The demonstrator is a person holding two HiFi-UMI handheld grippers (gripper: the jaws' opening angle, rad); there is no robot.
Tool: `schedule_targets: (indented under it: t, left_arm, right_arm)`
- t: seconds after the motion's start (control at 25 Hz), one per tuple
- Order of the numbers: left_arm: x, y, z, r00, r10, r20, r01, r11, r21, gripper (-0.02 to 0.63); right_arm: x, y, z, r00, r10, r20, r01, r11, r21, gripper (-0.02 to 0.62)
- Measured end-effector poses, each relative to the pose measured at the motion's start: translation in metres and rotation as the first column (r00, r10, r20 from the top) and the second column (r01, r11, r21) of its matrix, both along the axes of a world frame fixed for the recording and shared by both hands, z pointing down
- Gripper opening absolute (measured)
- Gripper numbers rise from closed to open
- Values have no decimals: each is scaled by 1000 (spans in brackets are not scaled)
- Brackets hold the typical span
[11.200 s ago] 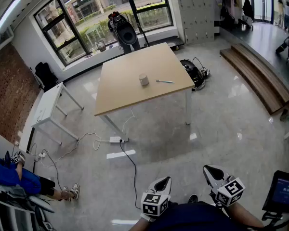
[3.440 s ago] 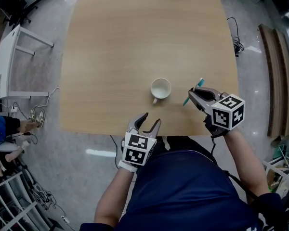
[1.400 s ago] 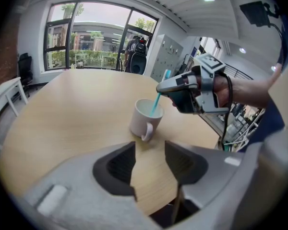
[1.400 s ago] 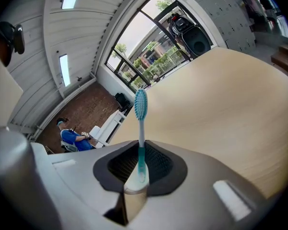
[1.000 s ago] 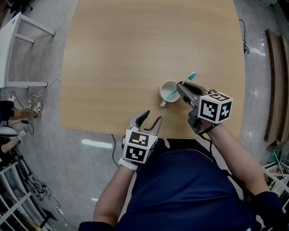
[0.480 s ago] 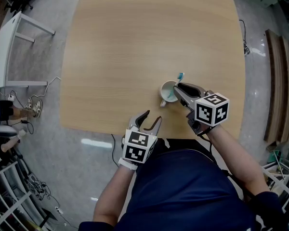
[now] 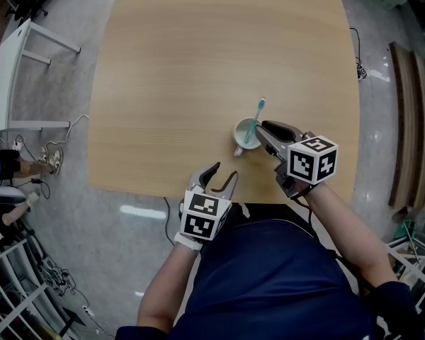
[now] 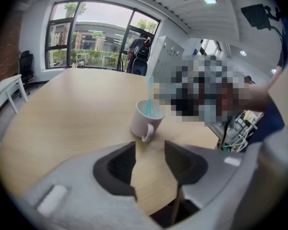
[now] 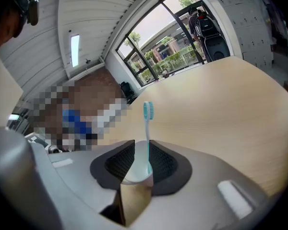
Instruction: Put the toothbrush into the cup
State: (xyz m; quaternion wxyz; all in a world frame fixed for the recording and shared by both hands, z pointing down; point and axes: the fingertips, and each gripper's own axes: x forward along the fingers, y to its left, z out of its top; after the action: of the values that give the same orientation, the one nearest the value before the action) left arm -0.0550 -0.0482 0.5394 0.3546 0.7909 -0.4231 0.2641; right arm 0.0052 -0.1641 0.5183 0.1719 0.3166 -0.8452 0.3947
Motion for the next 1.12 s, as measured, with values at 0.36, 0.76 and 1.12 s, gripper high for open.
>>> schedule_targets:
  t: [0.36, 0.76, 1.12]
  left_arm:
    - [6, 3, -3, 1000, 17, 3, -17, 1000, 7, 192]
    - [14, 4, -11, 1000, 27, 4, -27, 999, 45, 137]
    - [15, -8, -57, 999, -50, -3, 49, 977, 206, 19]
  right_arm:
    - [5, 3, -6, 1000, 8, 10, -8, 1000, 9, 99]
    - [20, 9, -22, 998, 45, 42, -47, 998, 44, 59]
    - [31, 28, -76, 996, 9, 86, -23, 986, 163, 12]
